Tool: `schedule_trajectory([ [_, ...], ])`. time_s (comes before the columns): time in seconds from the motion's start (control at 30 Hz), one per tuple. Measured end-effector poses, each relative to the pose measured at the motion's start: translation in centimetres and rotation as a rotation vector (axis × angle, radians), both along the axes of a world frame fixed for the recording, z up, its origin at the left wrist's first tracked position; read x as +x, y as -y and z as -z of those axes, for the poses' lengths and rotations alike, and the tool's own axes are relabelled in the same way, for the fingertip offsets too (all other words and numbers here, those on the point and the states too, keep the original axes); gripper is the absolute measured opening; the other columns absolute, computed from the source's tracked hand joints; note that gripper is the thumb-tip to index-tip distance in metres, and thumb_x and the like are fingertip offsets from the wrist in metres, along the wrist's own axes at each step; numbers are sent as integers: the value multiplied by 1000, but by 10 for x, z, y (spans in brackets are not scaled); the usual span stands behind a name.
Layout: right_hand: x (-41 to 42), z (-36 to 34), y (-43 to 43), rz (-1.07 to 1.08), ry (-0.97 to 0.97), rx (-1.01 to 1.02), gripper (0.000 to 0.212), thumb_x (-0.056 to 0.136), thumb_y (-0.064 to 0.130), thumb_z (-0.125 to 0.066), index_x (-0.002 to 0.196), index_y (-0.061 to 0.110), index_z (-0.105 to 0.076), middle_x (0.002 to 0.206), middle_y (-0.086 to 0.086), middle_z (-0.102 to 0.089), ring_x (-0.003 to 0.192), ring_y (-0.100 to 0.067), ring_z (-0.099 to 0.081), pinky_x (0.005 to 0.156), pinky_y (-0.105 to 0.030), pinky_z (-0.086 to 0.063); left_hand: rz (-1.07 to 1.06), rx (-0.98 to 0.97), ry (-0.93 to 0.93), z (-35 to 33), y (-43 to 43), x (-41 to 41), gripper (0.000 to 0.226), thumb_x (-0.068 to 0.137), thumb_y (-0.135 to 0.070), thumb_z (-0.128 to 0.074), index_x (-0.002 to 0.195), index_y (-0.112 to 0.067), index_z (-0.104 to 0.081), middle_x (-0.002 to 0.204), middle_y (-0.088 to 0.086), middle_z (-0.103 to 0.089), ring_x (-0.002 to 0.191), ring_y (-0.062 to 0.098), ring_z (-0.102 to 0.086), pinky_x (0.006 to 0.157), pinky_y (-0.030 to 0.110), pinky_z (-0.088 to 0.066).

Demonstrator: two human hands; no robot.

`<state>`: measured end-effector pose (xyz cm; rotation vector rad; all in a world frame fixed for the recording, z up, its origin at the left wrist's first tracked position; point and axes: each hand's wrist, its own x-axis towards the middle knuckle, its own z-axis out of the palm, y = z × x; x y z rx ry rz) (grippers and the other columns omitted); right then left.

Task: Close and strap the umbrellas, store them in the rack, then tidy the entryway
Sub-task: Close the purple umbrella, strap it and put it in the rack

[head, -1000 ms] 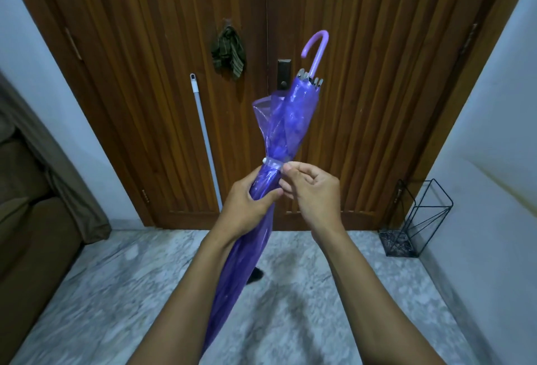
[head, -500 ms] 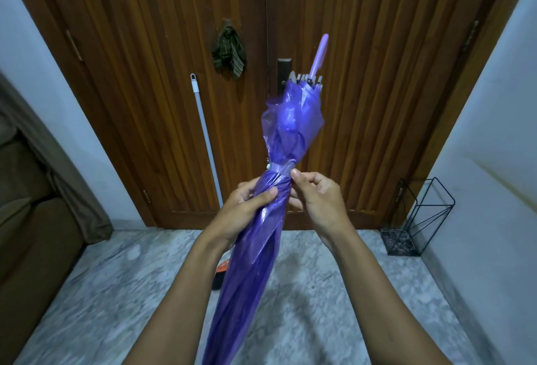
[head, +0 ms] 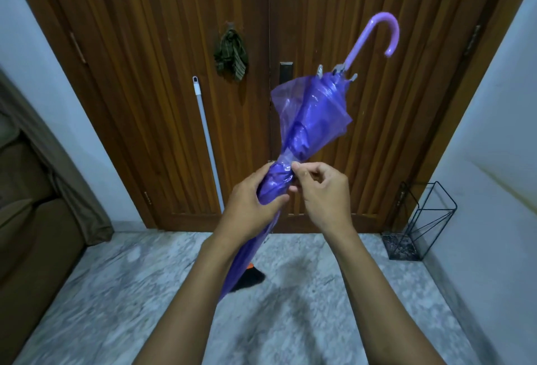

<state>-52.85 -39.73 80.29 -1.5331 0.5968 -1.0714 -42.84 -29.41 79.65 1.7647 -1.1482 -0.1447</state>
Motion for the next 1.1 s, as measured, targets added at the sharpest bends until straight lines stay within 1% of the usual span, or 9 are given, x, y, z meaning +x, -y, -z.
schedule_trajectory([
  [0.17, -8, -2, 9, -147, 38, 13, 11, 91, 8, -66, 86, 14, -74, 72, 3, -75, 73, -10, -73, 67, -22, -59, 111, -128, -223, -5, -7, 1, 44, 88, -7, -69, 124, -29, -57, 112, -14, -69, 105, -3, -65, 92, 15, -49],
  [0.23, -12, 1, 15, -150, 51, 78, 5, 84, 16, -74, 79, 14, -77, 71, -3, -76, 72, -15, -73, 67, -25, -59, 166, -133, -347, -3, -11, 1, 42, 88, -5, -68, 125, -24, -58, 112, -9, -70, 104, 3, -66, 89, 15, -50],
  [0.33, -16, 8, 17, -120, 12, 128, 26, 71, 39, -83, 77, 13, -79, 80, -8, -77, 76, -18, -70, 80, -38, -59, 269, -115, -476, 5, -12, -1, 41, 90, -7, -65, 130, -12, -59, 120, 4, -70, 108, 12, -66, 91, 21, -51],
  [0.43, -16, 12, 11, -183, 61, 289, 22, 79, 31, -79, 82, 10, -74, 79, -11, -75, 63, -13, -67, 63, -30, -58, 377, -77, -634, 11, -10, -1, 44, 90, -17, -66, 133, -15, -58, 127, 12, -65, 107, 19, -64, 90, 28, -53],
  [0.57, -14, 10, 5, -71, 60, 312, 16, 82, 19, -79, 84, 5, -72, 78, -21, -74, 59, -17, -66, 56, -29, -56, 148, 100, -398, 12, -3, -1, 42, 80, -42, -74, 118, -47, -58, 132, -1, -42, 118, 13, -53, 98, 31, -48],
  [0.7, -10, 11, 4, 80, 59, 266, 17, 75, 26, -85, 77, 11, -77, 74, -11, -77, 67, -21, -70, 72, -45, -60, 20, 35, -217, 7, 2, -15, 29, 91, -28, -65, 116, -38, -56, 111, -18, -59, 101, -3, -58, 79, 9, -47],
  [0.87, -14, 10, -2, 133, 55, 191, 13, 77, 29, -84, 78, 17, -78, 73, -3, -77, 69, -20, -74, 69, -44, -63, 153, 107, -235, 3, -3, -26, 58, 87, -29, -69, 135, -45, -41, 115, -30, -58, 99, -16, -56, 78, 6, -47],
  [0.97, -16, 10, -3, 59, 70, 155, 3, 86, 21, -76, 86, 20, -78, 80, -5, -77, 72, -15, -74, 71, -37, -62, 113, 85, -185, 2, -3, -23, 61, 87, -26, -71, 139, -37, -42, 121, -22, -58, 108, -4, -58, 80, 9, -47],
  [1.1, -23, 8, 0, -72, 143, 238, 7, 88, 10, -71, 92, 12, -76, 89, -12, -76, 83, -16, -75, 70, -25, -60, 209, 24, -400, 1, -10, -11, 54, 89, -14, -68, 138, -27, -50, 124, -10, -66, 113, 2, -62, 94, 22, -51],
])
